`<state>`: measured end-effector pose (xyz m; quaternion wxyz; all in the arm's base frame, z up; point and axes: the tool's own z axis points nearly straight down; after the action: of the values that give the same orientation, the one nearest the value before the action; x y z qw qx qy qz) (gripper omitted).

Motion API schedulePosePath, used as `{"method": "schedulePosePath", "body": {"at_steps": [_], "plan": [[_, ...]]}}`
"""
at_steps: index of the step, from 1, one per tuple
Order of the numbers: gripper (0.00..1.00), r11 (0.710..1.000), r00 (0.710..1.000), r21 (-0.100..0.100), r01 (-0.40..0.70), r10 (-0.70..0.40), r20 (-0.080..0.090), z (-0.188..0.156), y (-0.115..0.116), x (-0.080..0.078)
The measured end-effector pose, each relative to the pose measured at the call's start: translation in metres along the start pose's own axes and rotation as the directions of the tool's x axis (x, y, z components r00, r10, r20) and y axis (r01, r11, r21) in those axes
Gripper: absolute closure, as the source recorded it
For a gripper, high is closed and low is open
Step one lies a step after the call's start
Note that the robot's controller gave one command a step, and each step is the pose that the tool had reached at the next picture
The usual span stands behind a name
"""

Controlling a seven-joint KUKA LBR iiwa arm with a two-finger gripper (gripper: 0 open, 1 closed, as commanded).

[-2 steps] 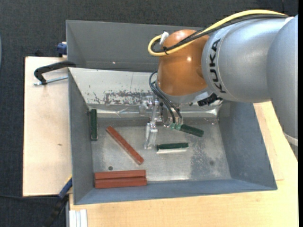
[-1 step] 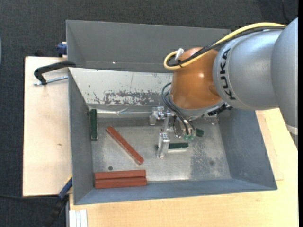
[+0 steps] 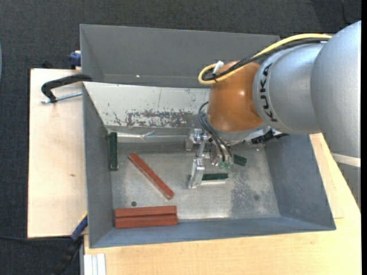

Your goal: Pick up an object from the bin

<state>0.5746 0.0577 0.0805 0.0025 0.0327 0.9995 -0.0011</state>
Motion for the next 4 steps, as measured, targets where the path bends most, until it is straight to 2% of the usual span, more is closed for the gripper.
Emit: {"method": "schedulePosePath", "body": {"at_steps": [1, 2, 3, 4], "plan": [[1.00, 0.993, 0.993, -0.003, -0.121, 0.121, 0.000, 0.010, -0.069, -0.027], [0.00, 0.993, 0.993, -0.004, -0.121, 0.121, 0.000, 0.010, -0.069, -0.027], [0.00, 0.993, 0.993, -0.004, -0.121, 0.121, 0.000, 0.010, -0.069, -0.027], [0.00, 0.980, 0.980, -0.006, -0.197, 0.197, -0.005, 0.007, -0.102, -0.014]]}}
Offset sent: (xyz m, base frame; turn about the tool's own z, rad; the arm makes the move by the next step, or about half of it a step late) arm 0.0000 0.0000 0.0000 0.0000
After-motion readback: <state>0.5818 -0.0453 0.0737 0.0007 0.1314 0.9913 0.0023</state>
